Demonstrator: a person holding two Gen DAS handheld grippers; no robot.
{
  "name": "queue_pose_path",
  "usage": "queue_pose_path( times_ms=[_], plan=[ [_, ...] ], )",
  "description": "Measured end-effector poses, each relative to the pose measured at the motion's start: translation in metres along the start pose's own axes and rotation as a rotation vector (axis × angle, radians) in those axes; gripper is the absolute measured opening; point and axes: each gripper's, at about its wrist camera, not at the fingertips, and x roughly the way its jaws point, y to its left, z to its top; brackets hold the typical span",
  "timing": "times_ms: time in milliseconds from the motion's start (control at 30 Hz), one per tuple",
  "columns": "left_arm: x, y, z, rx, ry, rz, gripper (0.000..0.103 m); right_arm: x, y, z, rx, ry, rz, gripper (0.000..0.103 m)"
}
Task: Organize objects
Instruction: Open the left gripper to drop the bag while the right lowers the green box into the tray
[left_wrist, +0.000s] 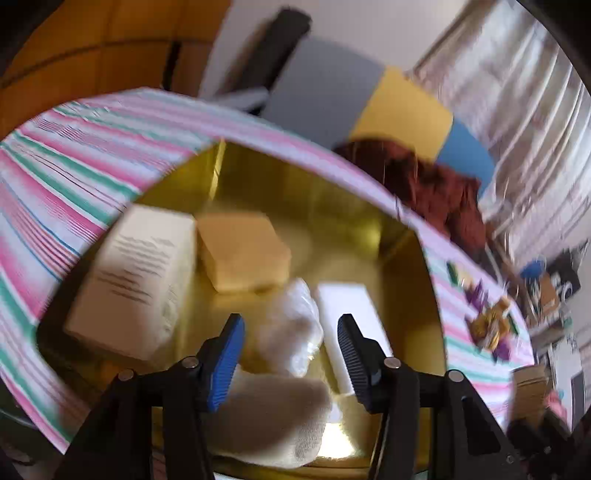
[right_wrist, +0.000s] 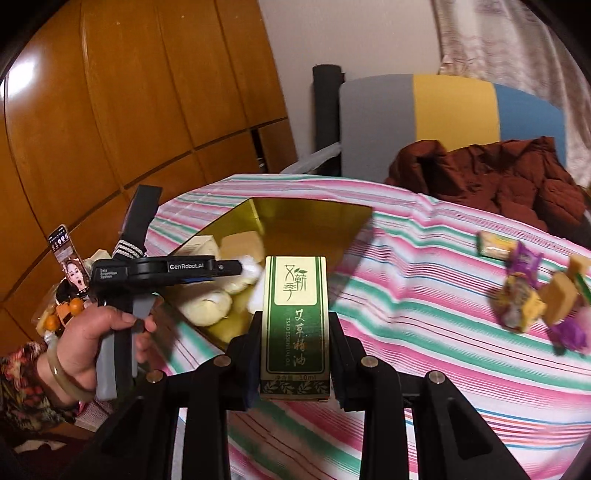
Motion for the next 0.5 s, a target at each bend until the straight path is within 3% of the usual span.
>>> queue_pose_path(
  times_ms=[200, 500],
  plan=[
    [-0.047, 0.014, 0.007, -0.082, -0.162, -0.009, 0.060, 0.035, 0.025, 0.010, -0.015, 0.050, 0.028, 0.031],
    [-0.054, 0.008, 0.009, -0.071, -0.170, -0.024, 0.062, 0.081, 0.042, 0.013, -0.043, 0.127, 0.000, 0.032]
  ],
)
